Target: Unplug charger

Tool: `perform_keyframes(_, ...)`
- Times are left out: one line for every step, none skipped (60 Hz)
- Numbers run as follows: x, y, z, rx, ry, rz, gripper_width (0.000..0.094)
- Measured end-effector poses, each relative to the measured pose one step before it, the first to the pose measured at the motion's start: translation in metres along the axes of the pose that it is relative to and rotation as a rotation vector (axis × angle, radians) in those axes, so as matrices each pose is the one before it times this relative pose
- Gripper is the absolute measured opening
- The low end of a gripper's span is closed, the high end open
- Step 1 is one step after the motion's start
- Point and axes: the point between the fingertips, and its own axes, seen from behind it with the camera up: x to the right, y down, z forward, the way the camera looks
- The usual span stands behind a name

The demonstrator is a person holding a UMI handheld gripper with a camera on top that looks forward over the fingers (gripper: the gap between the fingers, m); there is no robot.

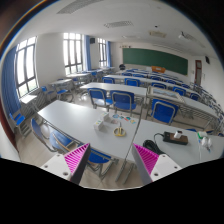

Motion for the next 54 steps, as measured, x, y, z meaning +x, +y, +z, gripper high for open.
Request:
perform_keyframes(0.00096, 0.00159, -0.00007, -0.00239, 0.00214, 0.0007, 0.0855)
perform_keyframes(0.00133, 0.00218, 0.0, -0.0028, 0.0017, 0.0001, 0.0853)
perform_keyframes(0.00196, 0.00299, -0.00007, -0.00356, 0.00178, 0.0002, 0.0854)
perform_keyframes(0.00266, 0.00378, -0.0001, -0.00397, 0.00142, 0.0002, 0.0854)
perform_keyframes(0.00275, 0.00437, -0.00018, -0.00459, 0.00121, 0.0008, 0.0855)
perform_keyframes(0.0035, 0.00551, -0.00034, -0.00557, 0.00173, 0.0011, 0.0855)
perform_keyframes(0.00396, 0.00551, 0.00025, -0.00555, 0.00164, 0.0013, 0.0855)
perform_keyframes(0.00441, 0.00533, 0.0005, -0.00537, 0.00168, 0.0018, 0.0854)
perform_keyframes(0.00173, 0.00395, 0.00126, -0.00477, 0.00457, 0.0023, 0.0855)
perform_keyframes(0.00759, 0.00626, 0.00031, -0.00531, 0.003, 0.003, 0.0853)
perform_keyframes(0.00712, 0.00622, 0.00081, -0.00544, 0.00428, 0.0032, 0.085)
perform_keyframes(0.00704, 0.00626, 0.00046, -0.00629, 0.00511, 0.0035, 0.085)
perform_keyframes(0.00776, 0.00644, 0.00086, -0.00716, 0.00626, 0.004, 0.085)
perform_keyframes(0.00787, 0.00671, 0.00101, -0.00879, 0.00728, 0.0043, 0.0851)
perform_keyframes(0.00826, 0.00668, 0.00125, -0.0093, 0.00851, 0.0058, 0.0851)
perform_keyframes(0.00872, 0.00631, 0.00145, -0.0083, 0.00897, 0.0073, 0.0851)
perform_keyframes(0.00896, 0.00601, 0.00165, -0.00704, 0.00974, 0.0081, 0.0852)
perform_keyframes(0.00915, 0.00585, 0.00212, -0.00689, 0.00935, 0.0082, 0.085)
perform_keyframes(0.00963, 0.00572, 0.00244, -0.00679, 0.00946, 0.0072, 0.085)
perform_keyframes(0.01009, 0.00549, 0.00284, -0.00684, 0.01025, 0.0064, 0.0851)
perform_keyframes(0.01082, 0.00537, 0.00322, -0.00799, 0.01229, 0.0059, 0.085)
perform_keyframes(0.01126, 0.00498, 0.0036, -0.00743, 0.01442, 0.0055, 0.0847)
perform_keyframes(0.01191, 0.0042, 0.00407, -0.0052, 0.01605, 0.0052, 0.0848)
perform_keyframes(0.01206, 0.00302, 0.00424, -0.00186, 0.01698, 0.0049, 0.0849)
perform_keyframes(0.01202, 0.00211, 0.00468, 0.00104, 0.01749, 0.0042, 0.0851)
perform_keyframes(0.01251, 0.00136, 0.00491, 0.0024, 0.01796, 0.0035, 0.0851)
perform_keyframes(0.01235, 0.00087, 0.00554, 0.00269, 0.01895, 0.0031, 0.0851)
perform_keyframes(0.01262, 0.00027, 0.0062, 0.00349, 0.01973, 0.0034, 0.0853)
perform_keyframes(0.01235, -0.00056, 0.00644, 0.00493, 0.01964, 0.0032, 0.0854)
perform_keyframes(0.01217, -0.0014, 0.00675, 0.00738, 0.01846, 0.0039, 0.0855)
perform_keyframes(0.01114, -0.00197, 0.00746, 0.0092, 0.01686, 0.0046, 0.0854)
perform_keyframes(0.011, -0.00225, 0.00765, 0.00965, 0.01583, 0.0044, 0.0853)
perform_keyframes(0.01044, -0.00236, 0.00841, 0.00862, 0.01499, 0.0052, 0.0851)
perform_keyframes(0.0098, -0.00223, 0.00896, 0.00717, 0.01376, 0.0055, 0.0852)
perform_keyframes(0.00885, -0.00259, 0.0096, 0.00619, 0.01198, 0.0061, 0.0851)
perform_keyframes(0.00824, -0.0034, 0.01002, 0.00575, 0.00954, 0.0068, 0.0849)
perform_keyframes(0.00795, -0.0035, 0.00999, 0.00645, 0.00828, 0.0079, 0.0847)
perform_keyframes(0.0073, -0.00457, 0.00994, 0.00976, 0.00847, 0.0082, 0.0848)
perform_keyframes(0.00644, -0.00584, 0.01035, 0.01344, 0.00506, 0.0071, 0.0846)
perform_keyframes(0.00588, -0.00603, 0.01079, 0.01414, 0.00367, 0.0066, 0.0847)
perform_keyframes(0.00483, -0.00521, 0.01094, 0.01212, 0.00286, 0.0062, 0.0847)
perform_keyframes(0.00469, -0.0043, 0.01144, 0.00807, 0.00263, 0.0054, 0.0847)
perform_keyframes(0.00449, -0.00375, 0.01139, 0.00373, 0.00316, 0.0053, 0.0846)
perform_keyframes(0.00434, -0.00334, 0.0116, 0.00224, 0.00287, 0.0051, 0.0847)
perform_keyframes(0.00352, -0.00369, 0.0114, 0.00259, 0.00157, 0.0055, 0.0846)
perform_keyframes(0.00335, -0.00347, 0.0113, 0.00434, 0.0013, 0.0052, 0.0848)
perform_keyframes(0.00227, -0.00383, 0.01082, 0.00629, 0.00057, 0.0049, 0.0848)
perform_keyframes(0.00245, -0.00385, 0.01085, 0.00689, 0.00027, 0.004, 0.0848)
perform_keyframes(0.00235, -0.00338, 0.01061, 0.00635, 0.0003, 0.0035, 0.0848)
perform_keyframes(0.00215, -0.00295, 0.01037, 0.00487, 0.00135, 0.0028, 0.0847)
perform_keyframes(0.00192, -0.00246, 0.01028, 0.00351, 0.00217, 0.0021, 0.0847)
perform_keyframes(0.00204, -0.00191, 0.01013, 0.00194, 0.00194, 0.0014, 0.0846)
perform_keyframes(0.00103, -0.00169, 0.00988, 0.00138, 0.00104, 0.0015, 0.0847)
perform_keyframes(0.00099, -0.00153, 0.00963, -0.00013, 0.00005, 0.0018, 0.0847)
